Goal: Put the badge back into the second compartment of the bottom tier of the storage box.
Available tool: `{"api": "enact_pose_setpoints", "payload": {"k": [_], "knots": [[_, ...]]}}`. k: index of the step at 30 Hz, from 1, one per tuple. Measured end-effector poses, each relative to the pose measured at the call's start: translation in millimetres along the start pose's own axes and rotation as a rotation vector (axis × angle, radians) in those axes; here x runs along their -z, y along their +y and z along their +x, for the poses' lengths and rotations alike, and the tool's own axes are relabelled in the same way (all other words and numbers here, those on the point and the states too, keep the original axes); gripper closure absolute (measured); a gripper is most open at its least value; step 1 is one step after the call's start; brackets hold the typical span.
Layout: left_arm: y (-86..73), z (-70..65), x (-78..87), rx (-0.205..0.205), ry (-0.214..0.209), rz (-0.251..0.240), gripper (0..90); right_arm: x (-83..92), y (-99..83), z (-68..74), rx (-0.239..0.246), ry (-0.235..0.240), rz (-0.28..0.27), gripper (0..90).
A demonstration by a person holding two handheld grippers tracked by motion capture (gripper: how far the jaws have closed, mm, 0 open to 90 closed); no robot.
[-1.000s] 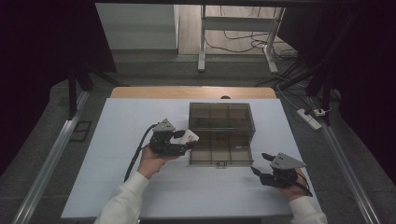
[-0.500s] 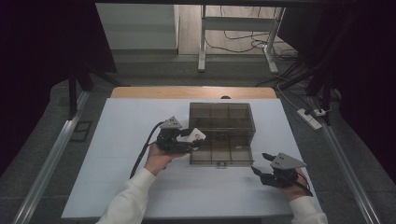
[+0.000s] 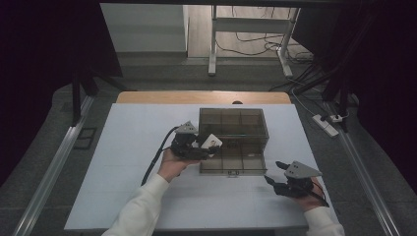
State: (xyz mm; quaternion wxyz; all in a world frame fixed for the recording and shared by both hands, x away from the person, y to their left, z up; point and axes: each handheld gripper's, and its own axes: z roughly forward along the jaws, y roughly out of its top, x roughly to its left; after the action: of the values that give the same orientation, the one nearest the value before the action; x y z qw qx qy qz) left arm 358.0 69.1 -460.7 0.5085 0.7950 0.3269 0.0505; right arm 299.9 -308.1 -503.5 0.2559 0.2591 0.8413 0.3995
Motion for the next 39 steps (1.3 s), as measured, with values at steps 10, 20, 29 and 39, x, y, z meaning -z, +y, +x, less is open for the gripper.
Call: {"api": "enact_pose_setpoints", "payload": {"k": [10, 20, 29, 39], "knots": [[2.8, -0.8, -8.0, -0.015, -0.002, 0.016, 33.4, -0.6, -0.3, 0.1, -0.002, 0.003, -0.001, 32.8], [5.3, -2.6, -16.0, -0.029, -0.005, 0.033, 33.4, -0.6, -0.4, 0.4, 0.002, 0.003, 0.001, 32.8], [9.3, -5.3, -24.0, -0.037, -0.012, 0.026, 33.4, -0.8, -0.7, 0.0, 0.001, 0.003, 0.004, 32.8], [13.4, -10.8, -37.7, -0.065, -0.030, 0.047, 33.4, -1.8, -0.7, 1.1, 0.006, 0.007, 0.006, 32.8]]}}
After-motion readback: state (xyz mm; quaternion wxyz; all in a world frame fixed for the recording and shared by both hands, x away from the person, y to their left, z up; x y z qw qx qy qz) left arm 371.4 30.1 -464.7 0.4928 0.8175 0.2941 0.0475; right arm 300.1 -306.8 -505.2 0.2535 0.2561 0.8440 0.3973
